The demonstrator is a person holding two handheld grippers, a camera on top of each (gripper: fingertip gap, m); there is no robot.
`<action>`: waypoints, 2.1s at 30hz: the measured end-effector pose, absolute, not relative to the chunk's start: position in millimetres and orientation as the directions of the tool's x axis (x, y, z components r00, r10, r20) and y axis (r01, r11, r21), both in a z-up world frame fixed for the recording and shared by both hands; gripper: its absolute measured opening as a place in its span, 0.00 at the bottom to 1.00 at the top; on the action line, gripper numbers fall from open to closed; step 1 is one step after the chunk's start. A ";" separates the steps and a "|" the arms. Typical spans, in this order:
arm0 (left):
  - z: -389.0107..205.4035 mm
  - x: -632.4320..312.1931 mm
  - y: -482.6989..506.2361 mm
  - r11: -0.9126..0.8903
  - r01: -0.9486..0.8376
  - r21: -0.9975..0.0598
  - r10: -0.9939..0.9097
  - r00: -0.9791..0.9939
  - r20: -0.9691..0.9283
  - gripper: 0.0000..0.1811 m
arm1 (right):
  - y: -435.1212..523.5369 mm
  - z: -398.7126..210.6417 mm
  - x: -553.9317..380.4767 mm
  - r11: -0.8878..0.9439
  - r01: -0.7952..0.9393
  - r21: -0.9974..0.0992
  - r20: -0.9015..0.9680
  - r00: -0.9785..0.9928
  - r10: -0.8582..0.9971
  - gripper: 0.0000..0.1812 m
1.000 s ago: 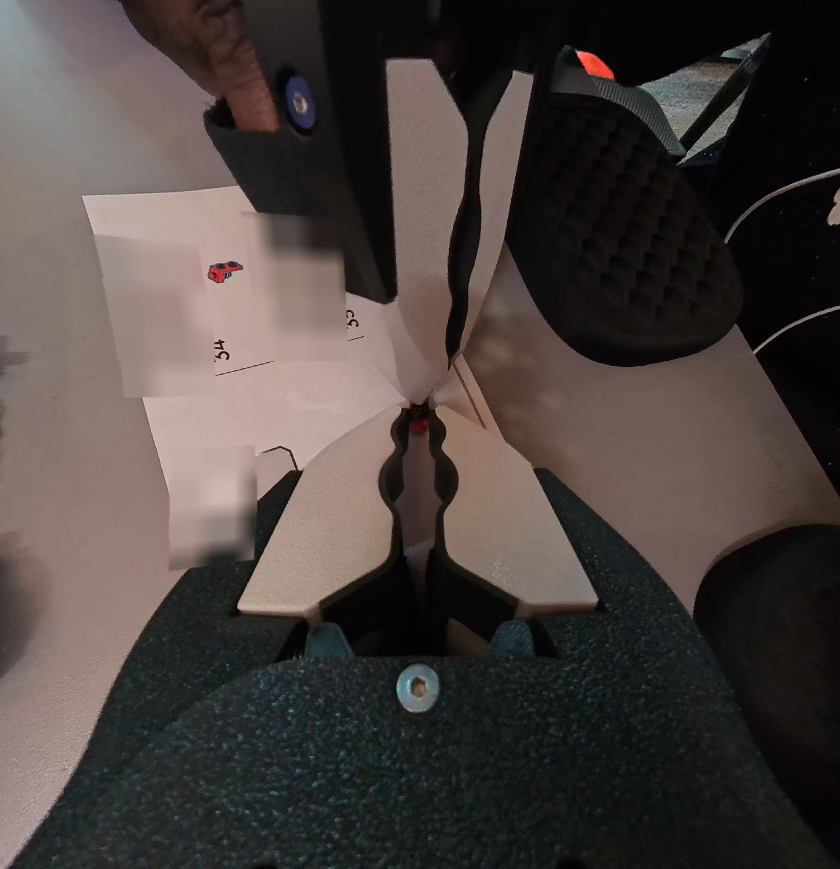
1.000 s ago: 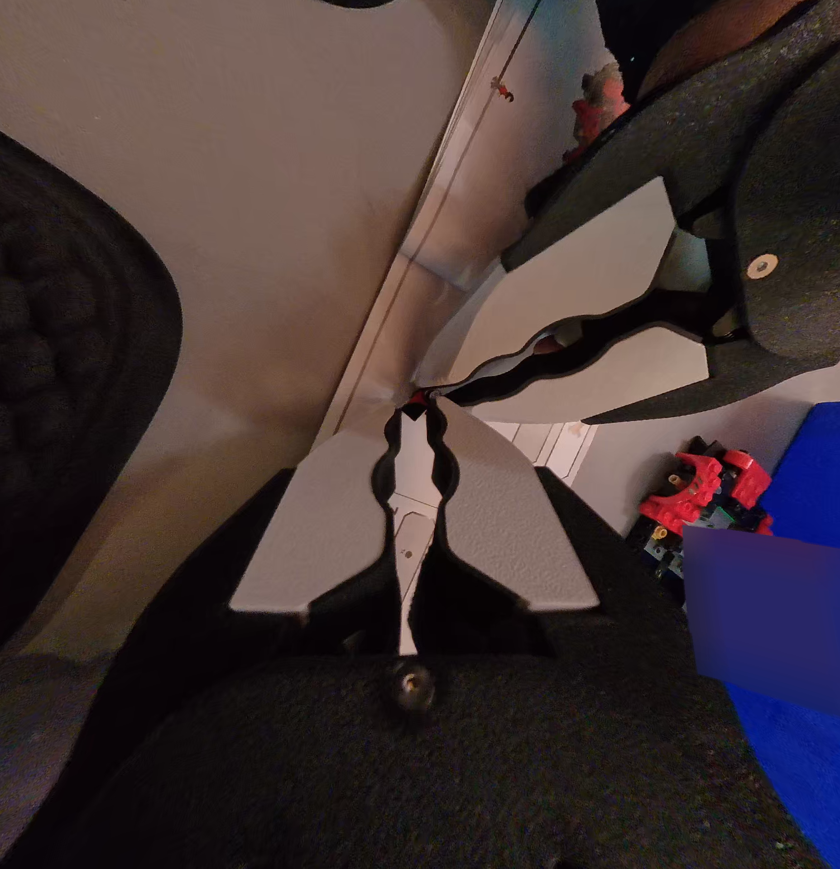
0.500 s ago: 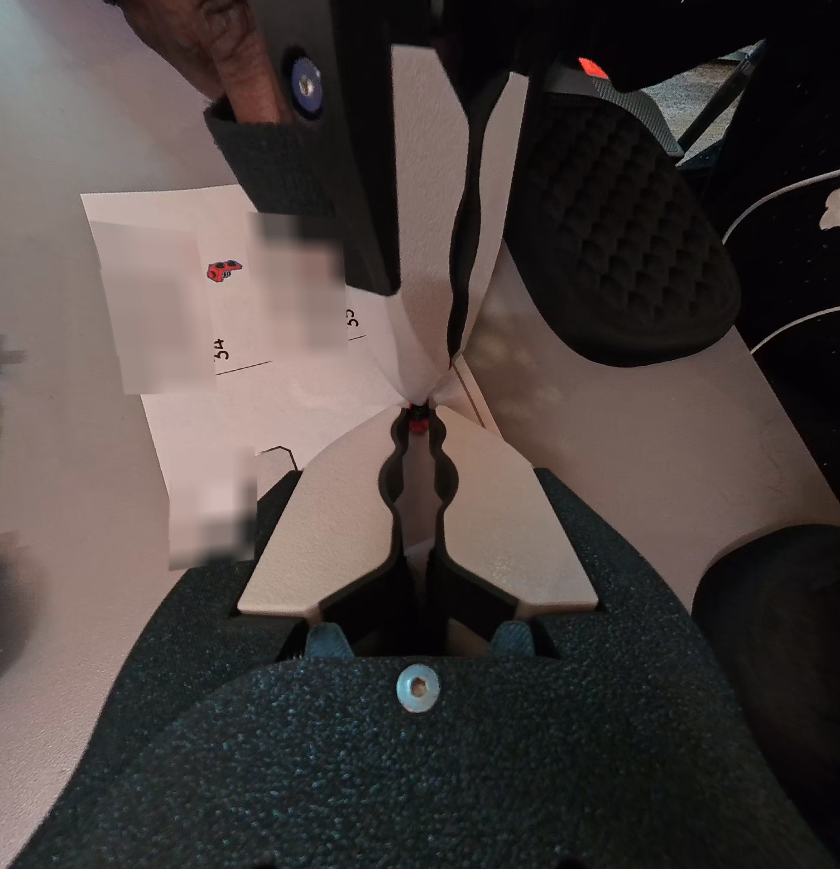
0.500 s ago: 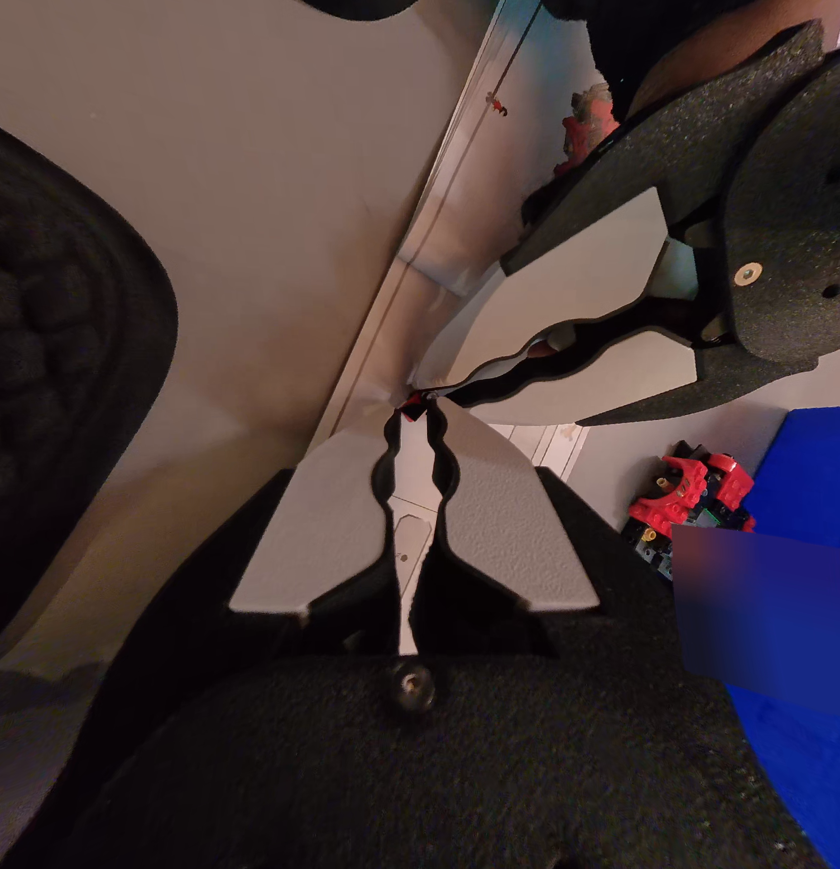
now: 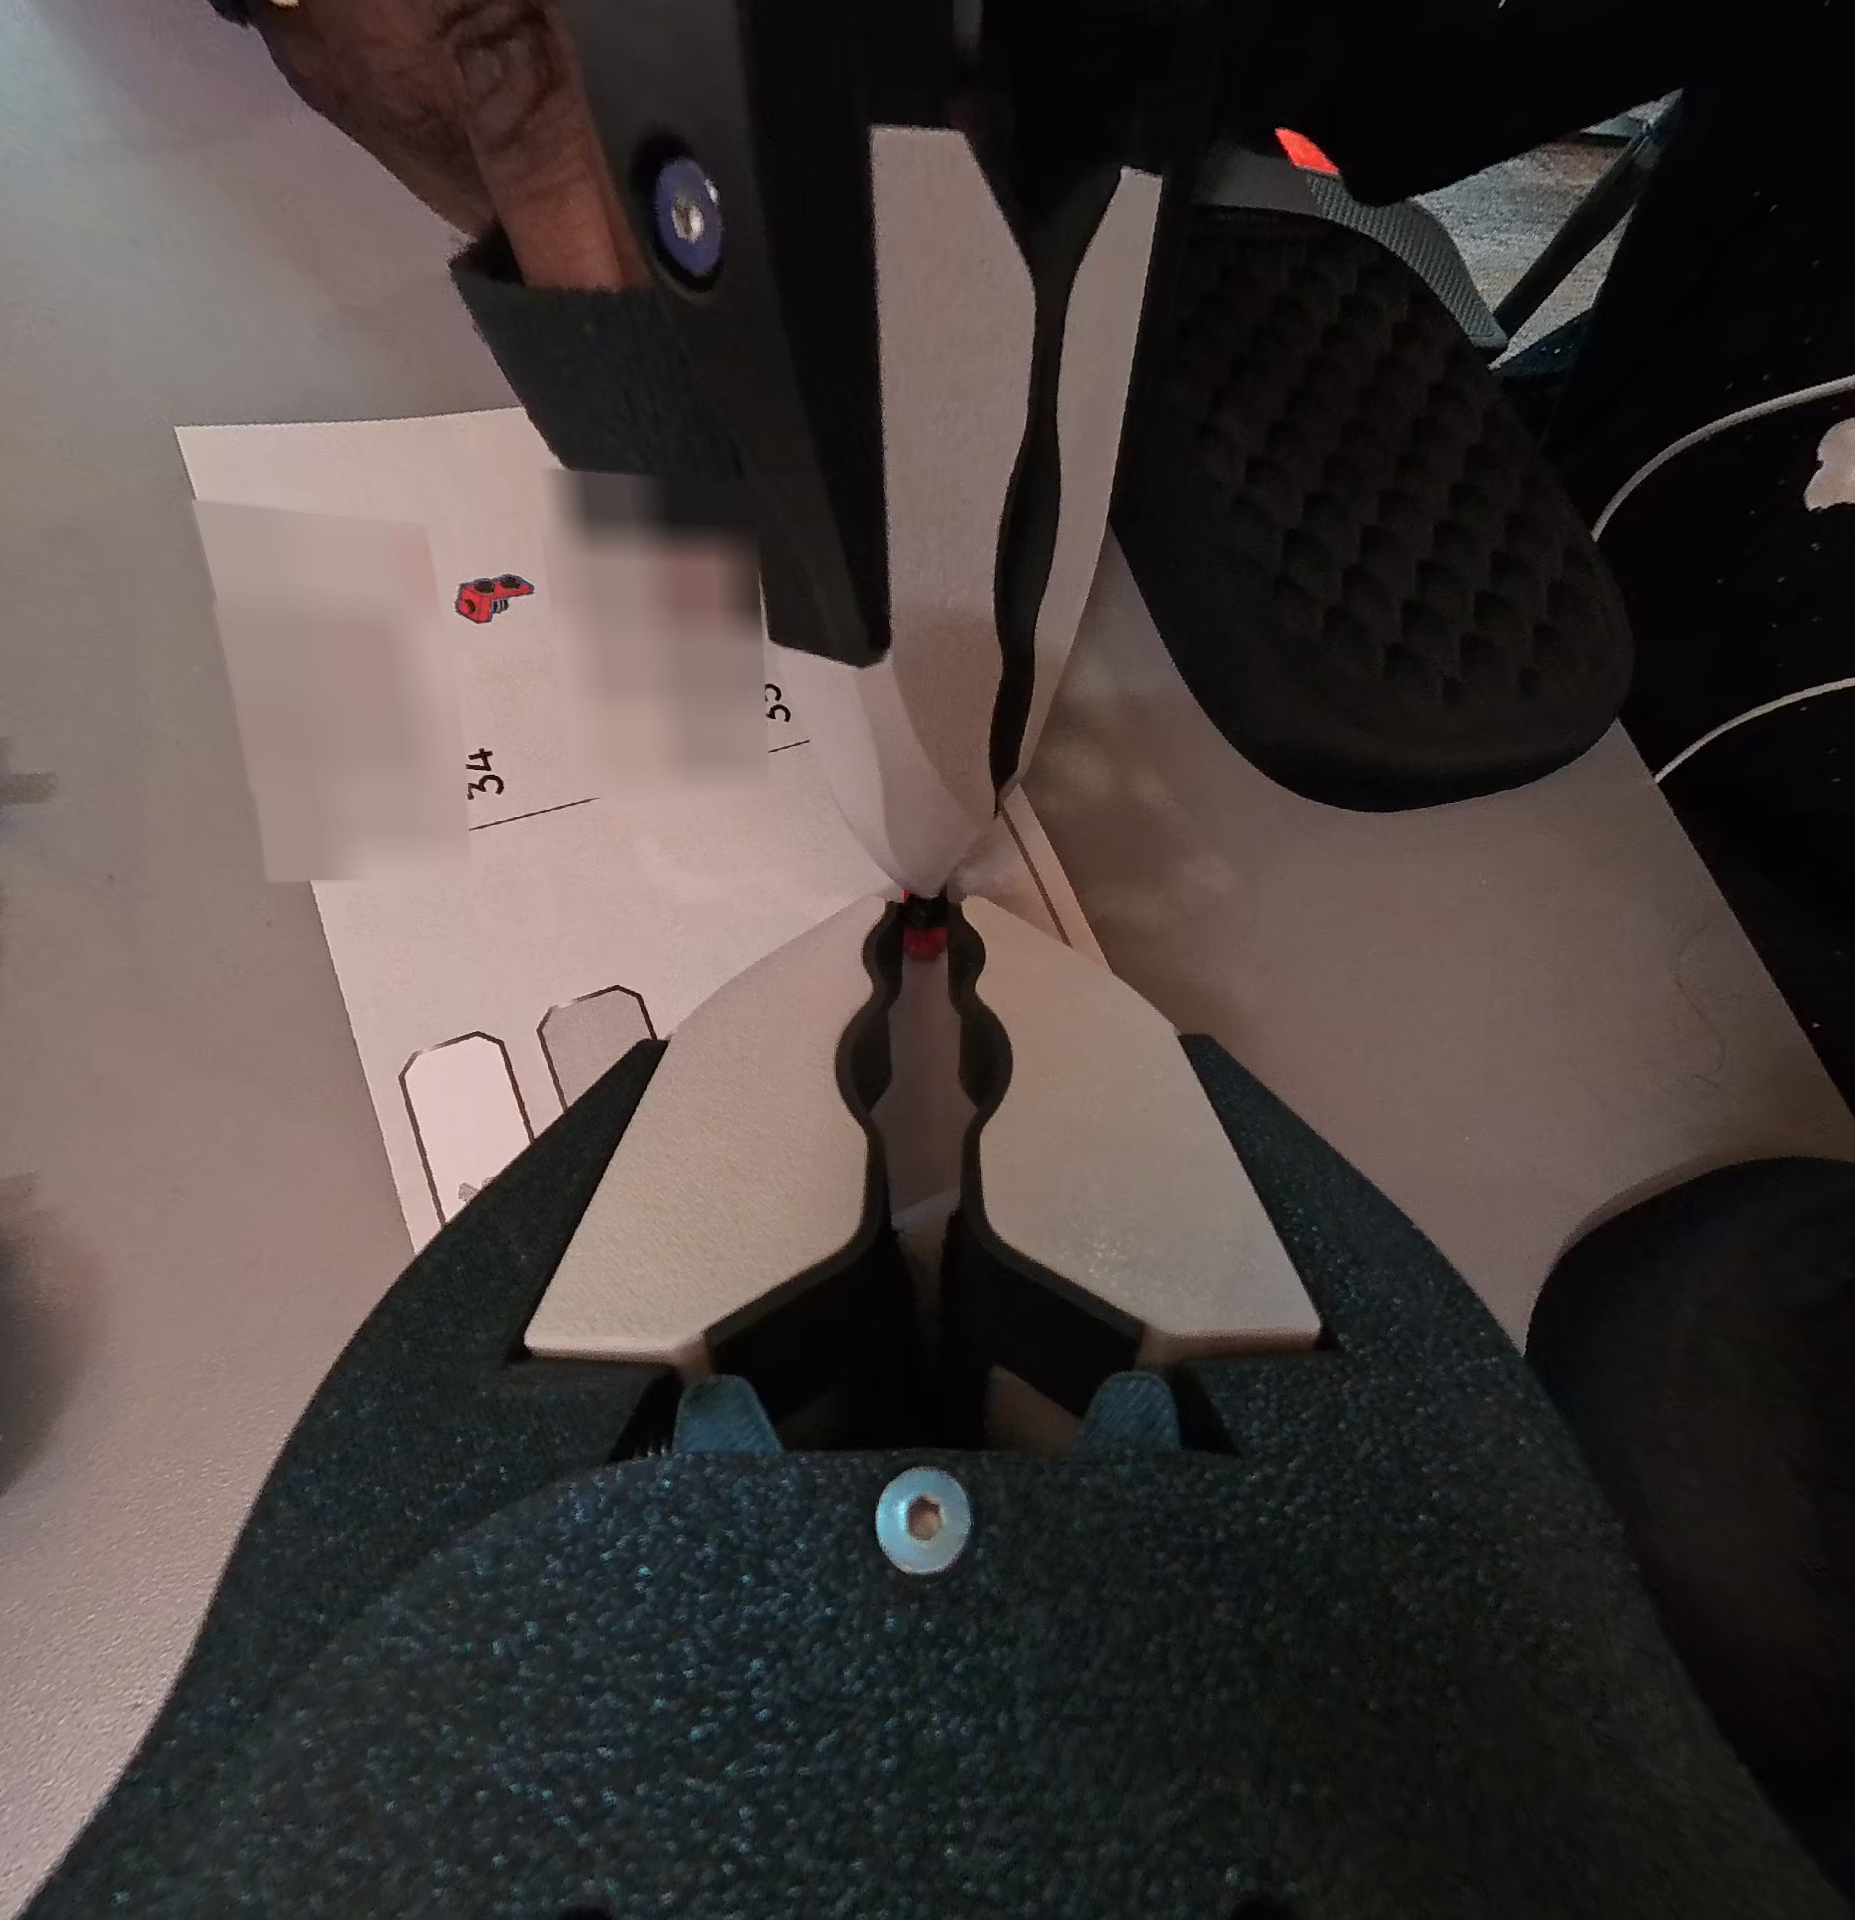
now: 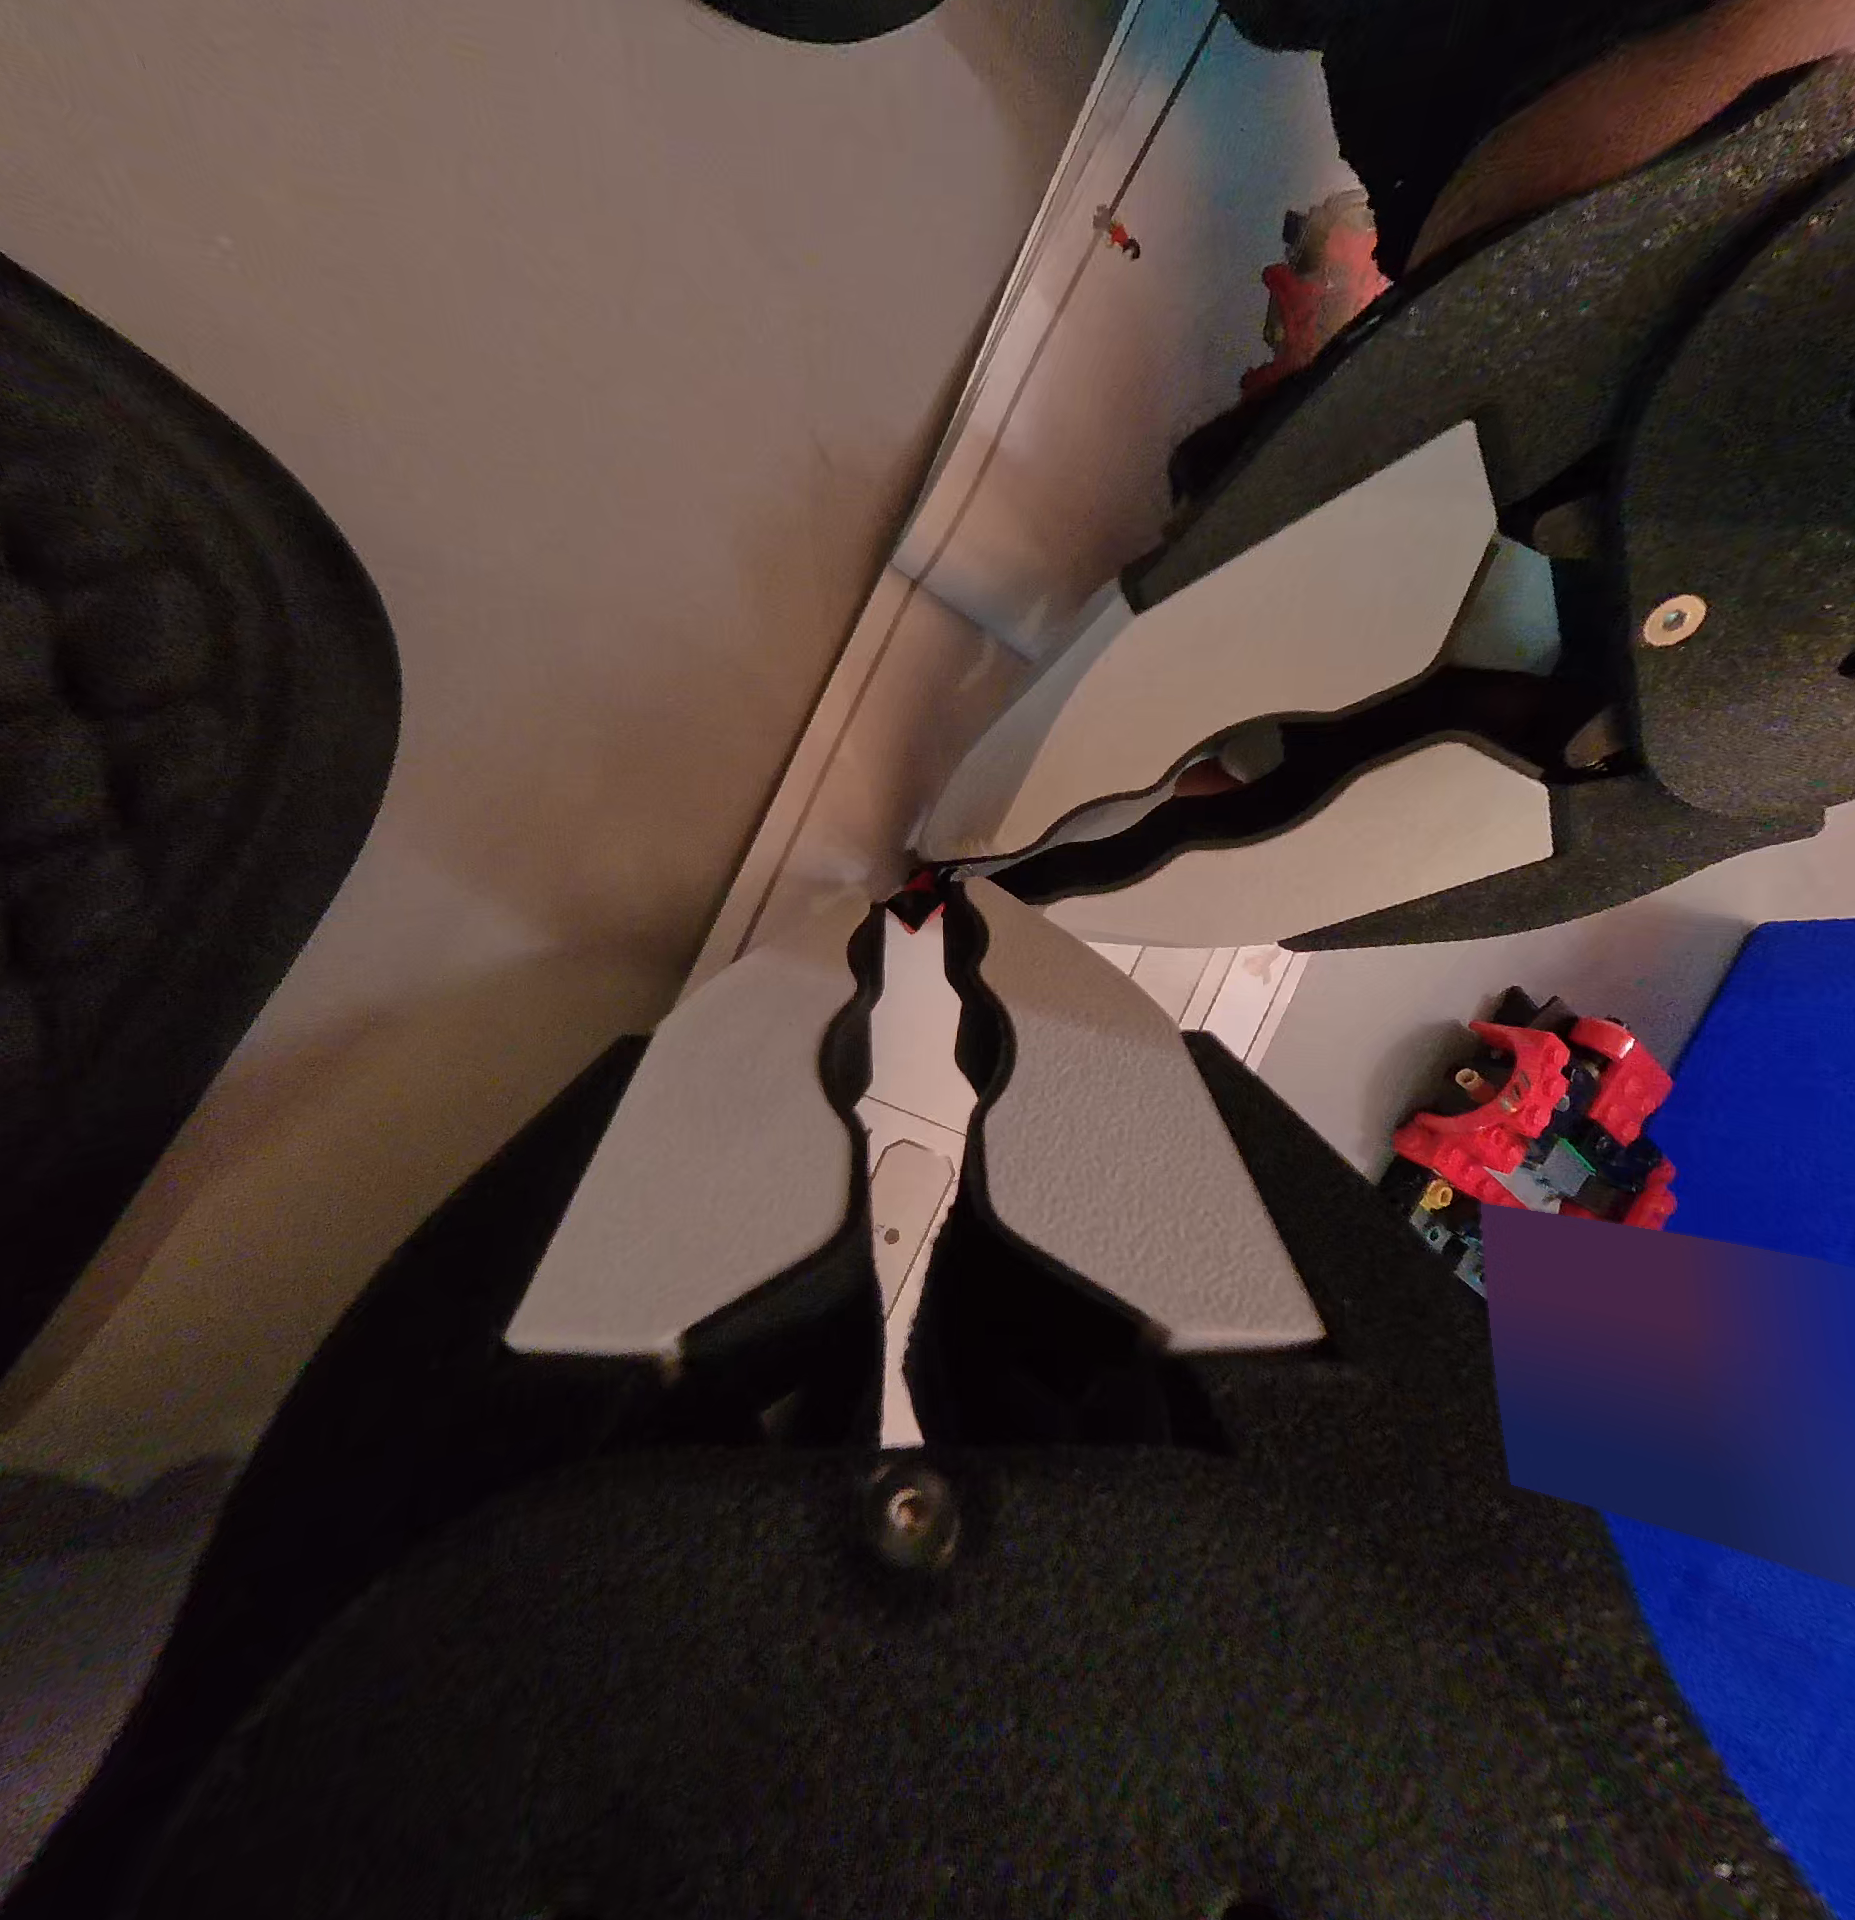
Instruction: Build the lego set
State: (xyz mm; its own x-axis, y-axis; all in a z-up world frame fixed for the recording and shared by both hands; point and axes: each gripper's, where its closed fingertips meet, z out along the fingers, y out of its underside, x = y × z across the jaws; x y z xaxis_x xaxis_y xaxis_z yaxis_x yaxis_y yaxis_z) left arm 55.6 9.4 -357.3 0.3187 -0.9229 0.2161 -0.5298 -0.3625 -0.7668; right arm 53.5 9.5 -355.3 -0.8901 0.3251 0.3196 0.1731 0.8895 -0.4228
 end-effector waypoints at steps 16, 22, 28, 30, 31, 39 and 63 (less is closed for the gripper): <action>-357.2 55.8 9.2 -0.364 -0.529 -0.766 -0.923 0.318 0.219 0.04 | 11.5 -355.6 51.8 0.877 0.191 -0.440 0.316 -0.882 0.351 0.05; -357.3 55.8 9.2 -0.365 -0.529 -0.766 -0.922 0.318 0.221 0.04 | 14.2 -356.8 53.1 0.851 0.233 -0.471 0.289 -0.870 0.399 0.04; -357.1 55.7 9.3 -0.366 -0.528 -0.766 -0.922 0.318 0.221 0.04 | 15.7 -345.8 59.8 0.719 0.357 -0.596 0.194 -0.805 0.561 0.04; -357.1 55.7 9.3 -0.367 -0.528 -0.766 -0.922 0.318 0.222 0.04 | 4.3 -338.1 62.1 0.646 0.363 -0.671 0.176 -0.769 0.615 0.02; -357.2 55.8 9.3 -0.367 -0.528 -0.766 -0.922 0.318 0.223 0.04 | -0.9 -338.0 64.3 0.632 0.361 -0.686 0.182 -0.756 0.629 0.02; -357.2 55.9 9.2 -0.365 -0.529 -0.766 -0.922 0.319 0.219 0.04 | -0.3 -353.3 55.7 0.659 0.404 -0.635 0.338 -0.621 0.707 0.02; -357.5 56.0 9.4 -0.330 -0.542 -0.773 -0.931 0.323 0.171 0.04 | 9.9 -354.2 55.4 0.482 0.559 -0.674 0.174 -0.515 0.840 0.01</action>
